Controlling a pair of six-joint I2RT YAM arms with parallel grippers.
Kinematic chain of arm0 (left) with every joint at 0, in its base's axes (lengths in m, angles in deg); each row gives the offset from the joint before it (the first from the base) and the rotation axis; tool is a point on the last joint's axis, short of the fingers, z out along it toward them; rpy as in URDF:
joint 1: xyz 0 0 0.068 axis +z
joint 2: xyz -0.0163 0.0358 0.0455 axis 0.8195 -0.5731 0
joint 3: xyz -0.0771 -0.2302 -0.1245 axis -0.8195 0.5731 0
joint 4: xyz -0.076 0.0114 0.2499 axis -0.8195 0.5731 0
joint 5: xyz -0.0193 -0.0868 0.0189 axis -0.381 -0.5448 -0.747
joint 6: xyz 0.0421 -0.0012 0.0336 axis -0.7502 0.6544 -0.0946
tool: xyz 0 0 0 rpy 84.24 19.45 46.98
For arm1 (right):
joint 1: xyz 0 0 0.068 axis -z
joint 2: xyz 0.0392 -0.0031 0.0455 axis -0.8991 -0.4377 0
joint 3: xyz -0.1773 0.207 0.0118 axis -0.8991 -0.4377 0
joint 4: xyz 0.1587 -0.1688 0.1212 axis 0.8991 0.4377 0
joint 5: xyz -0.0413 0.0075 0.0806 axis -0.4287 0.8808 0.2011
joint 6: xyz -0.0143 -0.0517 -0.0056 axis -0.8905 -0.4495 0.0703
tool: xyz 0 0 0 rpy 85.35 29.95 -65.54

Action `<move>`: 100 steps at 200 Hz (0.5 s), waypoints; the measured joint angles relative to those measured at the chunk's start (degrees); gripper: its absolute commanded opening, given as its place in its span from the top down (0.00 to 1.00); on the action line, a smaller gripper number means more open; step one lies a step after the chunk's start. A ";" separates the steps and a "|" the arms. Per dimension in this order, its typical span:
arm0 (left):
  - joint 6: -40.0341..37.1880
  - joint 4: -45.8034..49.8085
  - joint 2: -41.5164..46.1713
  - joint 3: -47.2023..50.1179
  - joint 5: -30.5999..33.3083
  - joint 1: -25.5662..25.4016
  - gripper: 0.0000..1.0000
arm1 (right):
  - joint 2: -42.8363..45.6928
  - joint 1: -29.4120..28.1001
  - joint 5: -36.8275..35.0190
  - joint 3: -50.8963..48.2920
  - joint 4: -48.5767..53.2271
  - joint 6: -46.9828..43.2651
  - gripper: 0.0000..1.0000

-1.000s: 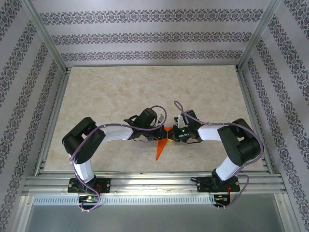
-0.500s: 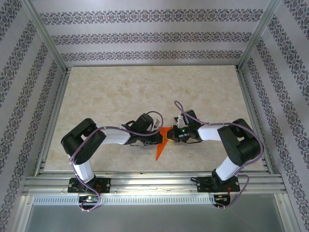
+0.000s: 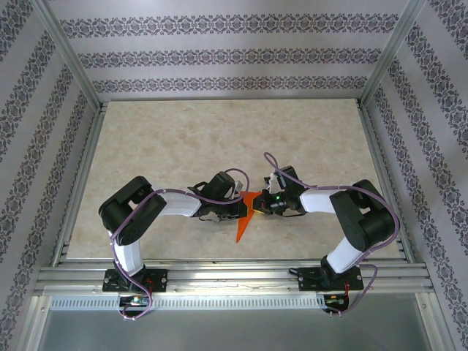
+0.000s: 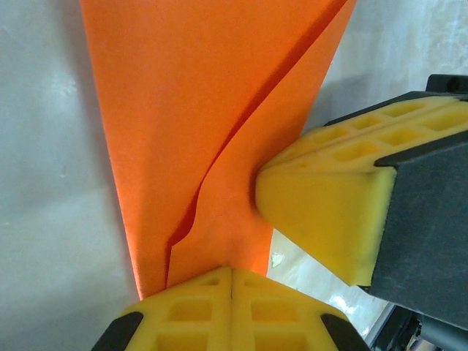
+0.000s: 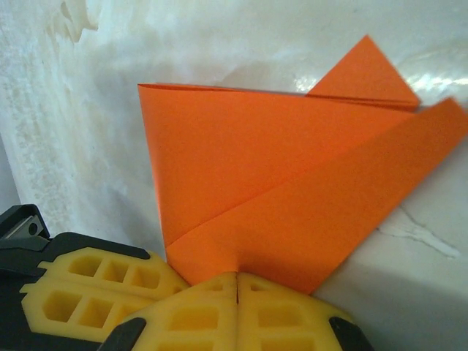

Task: Fold a paper plane with a square sheet of paper (pick it up from the middle)
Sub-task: Fold the wing for the fifth time at the center of the table.

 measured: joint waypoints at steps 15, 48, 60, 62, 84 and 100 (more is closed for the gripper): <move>-0.44 0.04 0.00 0.02 -0.02 0.00 1.00 | 1.42 1.09 -0.61 0.00 0.96 -0.04 0.98; -1.77 -0.07 1.11 1.51 0.02 0.00 1.00 | 7.37 5.33 -1.66 -0.07 1.66 -0.26 0.98; -2.36 0.13 1.64 2.03 0.00 0.00 1.00 | 8.41 5.70 -1.64 -0.07 1.57 -0.48 0.99; -2.49 0.22 1.70 2.05 0.00 0.00 1.00 | 8.41 5.66 -1.57 -0.07 1.46 -0.48 0.99; -3.28 0.72 1.84 2.03 -0.04 0.00 1.00 | 7.13 4.04 -1.14 -0.07 1.46 -0.66 1.00; -3.78 1.20 1.99 1.99 -0.04 0.00 1.00 | 5.14 1.64 -1.03 0.02 1.51 -1.18 1.00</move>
